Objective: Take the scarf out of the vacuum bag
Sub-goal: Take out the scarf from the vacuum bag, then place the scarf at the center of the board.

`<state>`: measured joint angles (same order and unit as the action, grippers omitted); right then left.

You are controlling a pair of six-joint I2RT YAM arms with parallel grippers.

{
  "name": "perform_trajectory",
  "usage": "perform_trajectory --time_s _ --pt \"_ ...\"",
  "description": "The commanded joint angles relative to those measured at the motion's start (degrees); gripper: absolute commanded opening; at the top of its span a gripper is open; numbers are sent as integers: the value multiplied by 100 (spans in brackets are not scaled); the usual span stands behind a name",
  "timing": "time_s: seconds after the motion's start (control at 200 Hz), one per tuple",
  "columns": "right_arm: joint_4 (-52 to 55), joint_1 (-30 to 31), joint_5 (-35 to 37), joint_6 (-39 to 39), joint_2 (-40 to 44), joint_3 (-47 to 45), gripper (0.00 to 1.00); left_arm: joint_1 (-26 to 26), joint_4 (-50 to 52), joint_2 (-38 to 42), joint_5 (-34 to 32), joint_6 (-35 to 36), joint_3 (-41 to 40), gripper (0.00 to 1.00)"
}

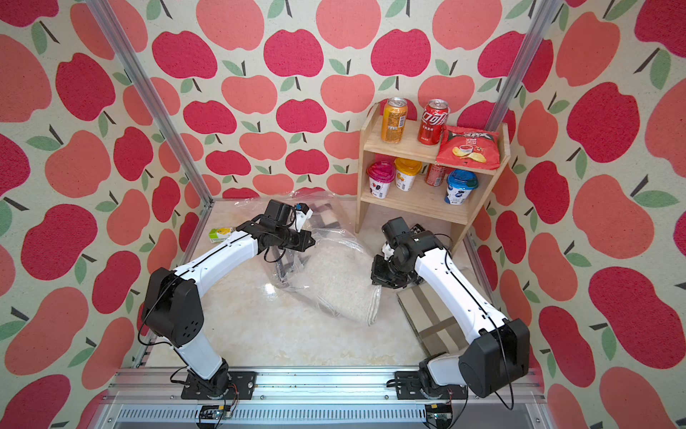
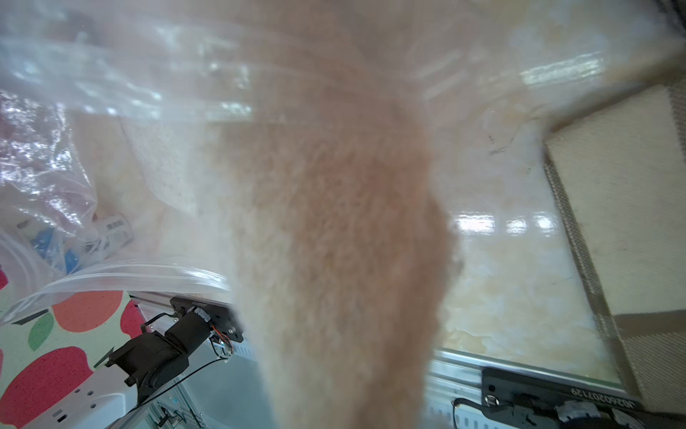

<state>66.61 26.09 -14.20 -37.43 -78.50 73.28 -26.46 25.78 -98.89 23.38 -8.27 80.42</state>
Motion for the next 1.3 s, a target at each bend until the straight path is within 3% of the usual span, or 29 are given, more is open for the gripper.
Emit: perform_trajectory --time_s 0.0,0.25,0.695,1.296 --pt "1140 -348 570 513 77 176 0 10 187 70 -75 -27 106 0" --pt "1610 -1086 1363 971 -19 170 0 -35 191 131 -70 7 52 0" --pt "2968 -1217 2620 1132 -407 952 0 -61 195 175 -117 73 -26 0" --pt "3210 -1387 3124 1182 -1052 1113 0 -61 209 135 -154 133 -60 0"
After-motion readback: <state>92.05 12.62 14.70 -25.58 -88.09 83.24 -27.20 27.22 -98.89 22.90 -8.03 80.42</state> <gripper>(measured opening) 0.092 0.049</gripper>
